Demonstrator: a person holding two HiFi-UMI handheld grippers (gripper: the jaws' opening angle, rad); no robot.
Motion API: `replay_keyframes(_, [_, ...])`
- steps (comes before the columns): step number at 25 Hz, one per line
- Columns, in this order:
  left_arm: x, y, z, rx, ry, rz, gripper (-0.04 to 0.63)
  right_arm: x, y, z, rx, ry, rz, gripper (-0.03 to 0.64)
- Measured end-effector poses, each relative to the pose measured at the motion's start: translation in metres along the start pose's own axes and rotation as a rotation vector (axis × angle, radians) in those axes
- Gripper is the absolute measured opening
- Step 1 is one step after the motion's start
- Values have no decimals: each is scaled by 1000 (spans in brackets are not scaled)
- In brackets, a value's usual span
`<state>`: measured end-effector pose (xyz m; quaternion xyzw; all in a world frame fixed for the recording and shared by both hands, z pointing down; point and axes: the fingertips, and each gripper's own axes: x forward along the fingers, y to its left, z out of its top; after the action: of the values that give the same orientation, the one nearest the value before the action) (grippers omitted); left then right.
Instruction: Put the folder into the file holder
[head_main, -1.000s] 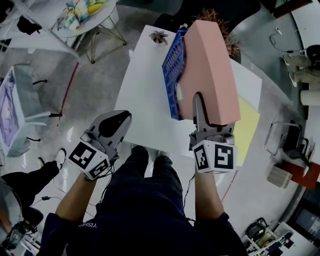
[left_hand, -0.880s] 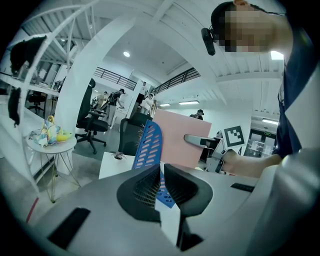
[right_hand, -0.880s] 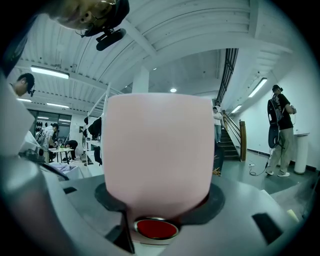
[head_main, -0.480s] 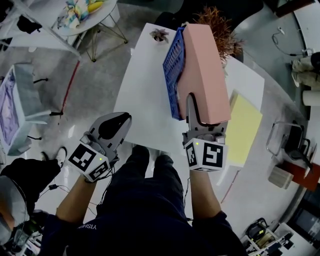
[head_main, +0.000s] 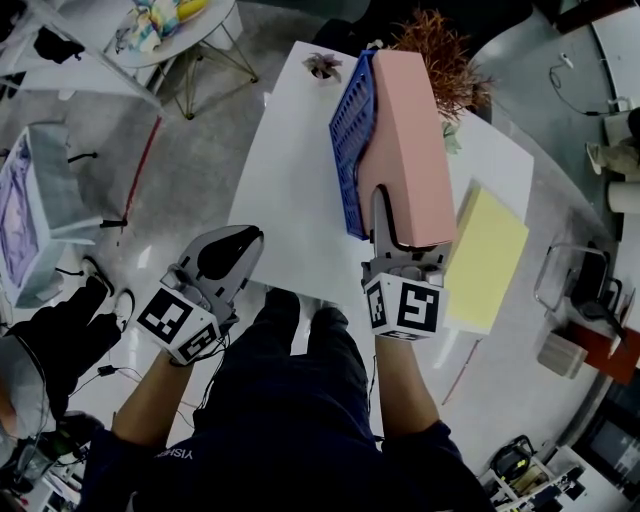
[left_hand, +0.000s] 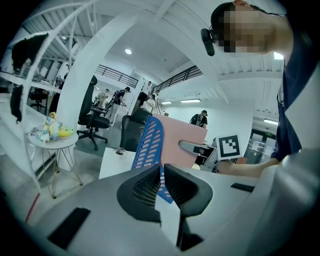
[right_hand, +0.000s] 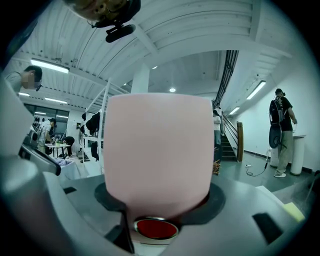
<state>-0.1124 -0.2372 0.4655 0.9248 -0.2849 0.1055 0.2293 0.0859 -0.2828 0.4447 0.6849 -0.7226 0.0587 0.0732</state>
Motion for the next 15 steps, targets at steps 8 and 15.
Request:
replay_keyframes(8, [2, -1, -3, -6, -1, -2, 49, 2, 2, -1, -17, -13, 1, 276])
replay_keyframes(15, [2, -7, 2, 1, -12, -8, 49, 1, 0, -2, -9, -9, 1, 287])
